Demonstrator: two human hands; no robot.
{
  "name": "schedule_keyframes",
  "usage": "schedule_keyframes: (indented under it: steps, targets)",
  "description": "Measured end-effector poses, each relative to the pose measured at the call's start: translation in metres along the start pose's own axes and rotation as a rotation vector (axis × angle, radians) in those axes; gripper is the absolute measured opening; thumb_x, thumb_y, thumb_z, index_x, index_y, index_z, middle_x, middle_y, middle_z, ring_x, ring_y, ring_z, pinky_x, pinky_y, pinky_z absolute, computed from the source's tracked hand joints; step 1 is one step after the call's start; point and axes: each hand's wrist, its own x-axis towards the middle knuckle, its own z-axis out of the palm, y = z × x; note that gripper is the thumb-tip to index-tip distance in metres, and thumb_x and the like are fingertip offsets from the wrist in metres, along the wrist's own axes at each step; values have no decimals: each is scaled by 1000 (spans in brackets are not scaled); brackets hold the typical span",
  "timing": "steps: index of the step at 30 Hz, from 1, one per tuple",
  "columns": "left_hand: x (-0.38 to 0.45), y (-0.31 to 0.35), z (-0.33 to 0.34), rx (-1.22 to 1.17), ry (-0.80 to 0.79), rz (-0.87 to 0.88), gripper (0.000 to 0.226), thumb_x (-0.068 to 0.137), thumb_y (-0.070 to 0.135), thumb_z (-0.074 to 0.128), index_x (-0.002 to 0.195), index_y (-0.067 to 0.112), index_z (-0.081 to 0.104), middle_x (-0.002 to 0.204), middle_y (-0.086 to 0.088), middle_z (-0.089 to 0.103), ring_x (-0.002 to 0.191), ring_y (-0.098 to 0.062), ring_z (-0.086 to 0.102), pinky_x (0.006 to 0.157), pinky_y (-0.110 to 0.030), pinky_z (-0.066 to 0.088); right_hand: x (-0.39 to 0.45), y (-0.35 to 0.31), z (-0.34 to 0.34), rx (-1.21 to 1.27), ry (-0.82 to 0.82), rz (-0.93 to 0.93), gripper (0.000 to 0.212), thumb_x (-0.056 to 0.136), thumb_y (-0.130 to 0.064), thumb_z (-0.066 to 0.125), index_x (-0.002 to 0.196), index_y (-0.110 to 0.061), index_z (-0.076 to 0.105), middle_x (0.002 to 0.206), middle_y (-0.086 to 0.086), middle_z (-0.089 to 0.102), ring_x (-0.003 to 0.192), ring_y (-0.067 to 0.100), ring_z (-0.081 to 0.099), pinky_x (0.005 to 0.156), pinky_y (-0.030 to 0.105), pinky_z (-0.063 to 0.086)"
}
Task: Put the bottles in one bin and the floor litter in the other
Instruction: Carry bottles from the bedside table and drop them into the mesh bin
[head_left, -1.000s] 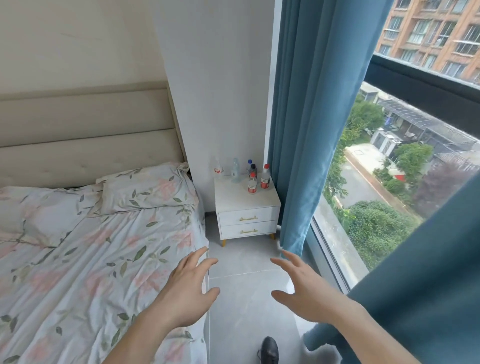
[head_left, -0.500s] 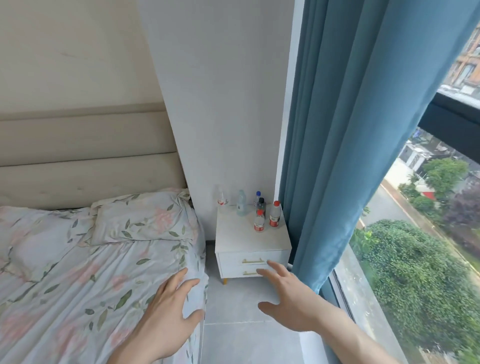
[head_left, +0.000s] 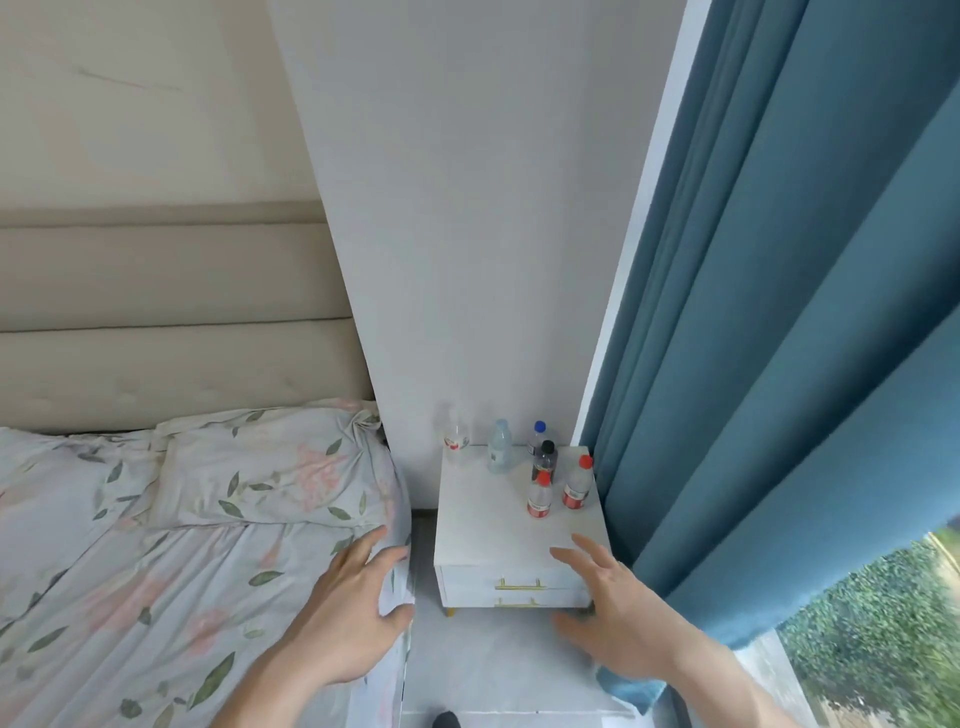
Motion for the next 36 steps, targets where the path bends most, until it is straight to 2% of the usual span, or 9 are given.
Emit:
schedule_keyframes:
  steps: [3, 7, 12, 16, 19, 22, 26, 31, 36]
  targets:
    - [60, -5, -18, 19, -36, 10, 69, 95, 45, 56, 157, 34, 27, 169, 9, 4, 155, -18, 11, 123, -32, 20, 43, 5, -18, 28, 16, 41, 75, 90, -49, 60, 155, -42, 25, 168, -12, 6, 143, 23, 39, 117, 35, 34]
    - [127, -10, -26, 71, -105, 17, 72, 92, 46, 55, 157, 31, 28, 169, 5, 6, 155, -22, 13, 123, -37, 23, 85, 16, -32, 83, -2, 96, 73, 90, -49, 63, 154, -42, 28, 167, -13, 7, 131, 22, 54, 113, 33, 38]
    - [206, -1, -37, 78, -152, 15, 73, 93, 42, 57, 159, 30, 27, 170, 3, 4, 156, -24, 12, 124, -38, 22, 150, 35, -60, 72, -39, 71, 75, 93, -47, 60, 157, -40, 22, 167, -14, 5, 152, 17, 20, 122, 31, 24]
    - [259, 8, -36, 52, -190, -58, 73, 93, 40, 57, 159, 32, 25, 171, 3, 0, 156, -25, 10, 123, -40, 24, 206, 47, -85, 80, -78, 75, 73, 95, -45, 59, 157, -35, 23, 151, -24, 17, 149, 11, 23, 120, 29, 27]
    - [296, 14, -40, 56, -222, -71, 72, 93, 38, 55, 158, 34, 26, 170, 1, 1, 155, -27, 14, 120, -39, 31, 253, 57, -91, 69, -102, 95, 72, 90, -48, 59, 154, -33, 29, 155, -16, 25, 142, 14, 35, 116, 34, 35]
    - [326, 11, -42, 53, -259, -98, 71, 92, 36, 56, 157, 32, 28, 170, 2, 0, 151, -30, 27, 118, -39, 35, 284, 55, -88, 80, -139, 121, 74, 91, -44, 60, 156, -30, 27, 161, -12, 18, 144, 18, 33, 117, 35, 34]
    - [374, 5, -39, 74, -314, -99, 70, 89, 33, 57, 155, 31, 33, 169, 3, -4, 134, -27, 53, 106, -36, 45, 323, 55, -85, 74, -160, 131, 76, 93, -44, 59, 158, -29, 22, 164, -10, 12, 145, 20, 32, 116, 37, 35]
    - [441, -6, -28, 140, -393, -58, 67, 90, 29, 54, 154, 27, 36, 169, -1, -7, 138, -29, 48, 106, -37, 45, 372, 56, -75, 142, -163, 204, 74, 96, -40, 55, 159, -29, 17, 166, -9, 6, 145, 22, 33, 117, 37, 34]
    - [520, -23, 1, 195, -474, -45, 71, 89, 30, 55, 156, 25, 31, 167, 2, -15, 134, -32, 50, 100, -41, 49, 435, 63, -54, 132, -187, 290, 74, 98, -33, 53, 160, -26, 15, 168, -2, -3, 148, 27, 30, 117, 36, 35]
